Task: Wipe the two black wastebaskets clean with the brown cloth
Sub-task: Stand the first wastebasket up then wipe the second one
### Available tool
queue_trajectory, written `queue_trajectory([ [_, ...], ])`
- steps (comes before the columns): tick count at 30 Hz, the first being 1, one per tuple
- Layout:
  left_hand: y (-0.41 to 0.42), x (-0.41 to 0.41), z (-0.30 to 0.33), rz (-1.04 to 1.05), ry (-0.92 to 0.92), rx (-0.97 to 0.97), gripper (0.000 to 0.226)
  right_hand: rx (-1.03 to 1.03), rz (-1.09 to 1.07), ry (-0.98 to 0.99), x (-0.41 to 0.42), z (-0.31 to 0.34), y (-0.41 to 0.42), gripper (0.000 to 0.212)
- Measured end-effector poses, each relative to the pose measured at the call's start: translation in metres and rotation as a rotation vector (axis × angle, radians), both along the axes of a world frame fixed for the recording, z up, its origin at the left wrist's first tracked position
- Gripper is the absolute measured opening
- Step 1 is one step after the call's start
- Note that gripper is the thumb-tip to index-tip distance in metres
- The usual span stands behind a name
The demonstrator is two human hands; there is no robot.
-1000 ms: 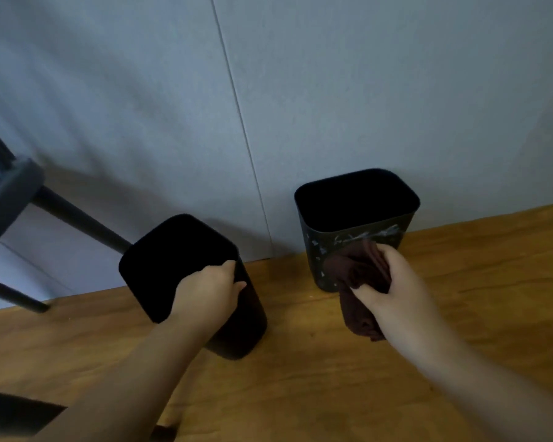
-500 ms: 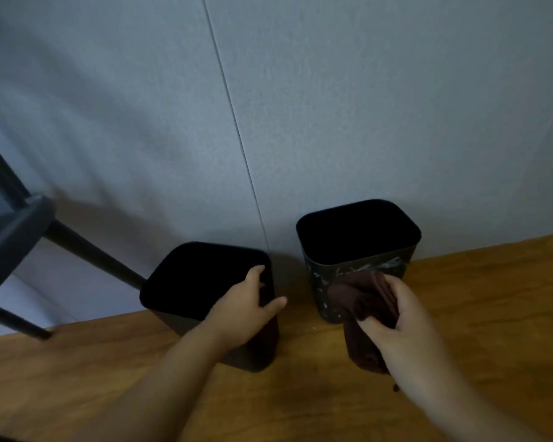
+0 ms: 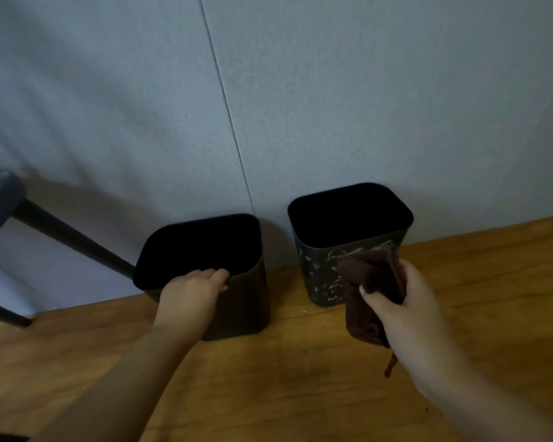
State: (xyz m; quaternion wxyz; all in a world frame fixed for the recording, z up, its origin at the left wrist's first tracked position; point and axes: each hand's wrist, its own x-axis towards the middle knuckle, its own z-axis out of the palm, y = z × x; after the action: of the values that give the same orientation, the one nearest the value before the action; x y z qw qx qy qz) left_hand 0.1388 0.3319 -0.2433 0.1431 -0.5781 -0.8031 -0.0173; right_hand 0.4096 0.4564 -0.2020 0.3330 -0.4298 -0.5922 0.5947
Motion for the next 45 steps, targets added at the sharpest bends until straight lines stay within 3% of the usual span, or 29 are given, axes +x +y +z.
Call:
queue_trajectory([
  [5, 0.016, 0.006, 0.004, 0.069, -0.016, -0.043, 0.017, 0.01, 0.012, 0.028, 0.014, 0.004, 0.0, 0.029],
  [8, 0.025, 0.022, 0.025, 0.12, -0.053, -0.007, 0.039, -0.026, -0.06, 0.059, 0.023, 0.005, 0.008, 0.031],
  [10, 0.047, 0.052, 0.051, 0.056, -0.155, 0.121, 0.046, -0.032, -0.15, 0.071, 0.025, 0.005, 0.013, 0.036],
  [12, 0.084, 0.088, 0.07, -0.127, -0.206, 0.187, 0.039, -0.025, -0.222, 0.101, 0.024, 0.007, 0.016, 0.041],
  [15, 0.147, 0.126, 0.071, -0.366, -0.158, 0.027, 0.04, -0.003, -0.273, 0.131, 0.025, 0.01, 0.015, 0.043],
  [19, 0.201, 0.139, 0.047, -0.259, -0.26, -0.274, 0.041, 0.019, -0.267, 0.162, 0.035, 0.016, 0.018, 0.032],
  [24, 0.209, 0.135, 0.029, -0.32, 0.003, -0.277, 0.027, 0.042, -0.287, 0.162, 0.054, 0.014, 0.026, 0.025],
  [33, 0.17, 0.141, 0.027, -0.397, 0.048, -0.147, 0.028, 0.067, -0.294, 0.09, 0.066, 0.01, 0.024, 0.038],
  [39, 0.128, 0.14, 0.031, -0.207, -0.217, 0.019, 0.037, 0.146, -0.242, 0.018, 0.1, 0.015, 0.025, 0.034],
  [45, 0.051, 0.147, 0.016, 0.059, -0.799, 0.189, 0.037, 0.123, 0.001, -0.14, 0.113, 0.005, 0.008, 0.033],
])
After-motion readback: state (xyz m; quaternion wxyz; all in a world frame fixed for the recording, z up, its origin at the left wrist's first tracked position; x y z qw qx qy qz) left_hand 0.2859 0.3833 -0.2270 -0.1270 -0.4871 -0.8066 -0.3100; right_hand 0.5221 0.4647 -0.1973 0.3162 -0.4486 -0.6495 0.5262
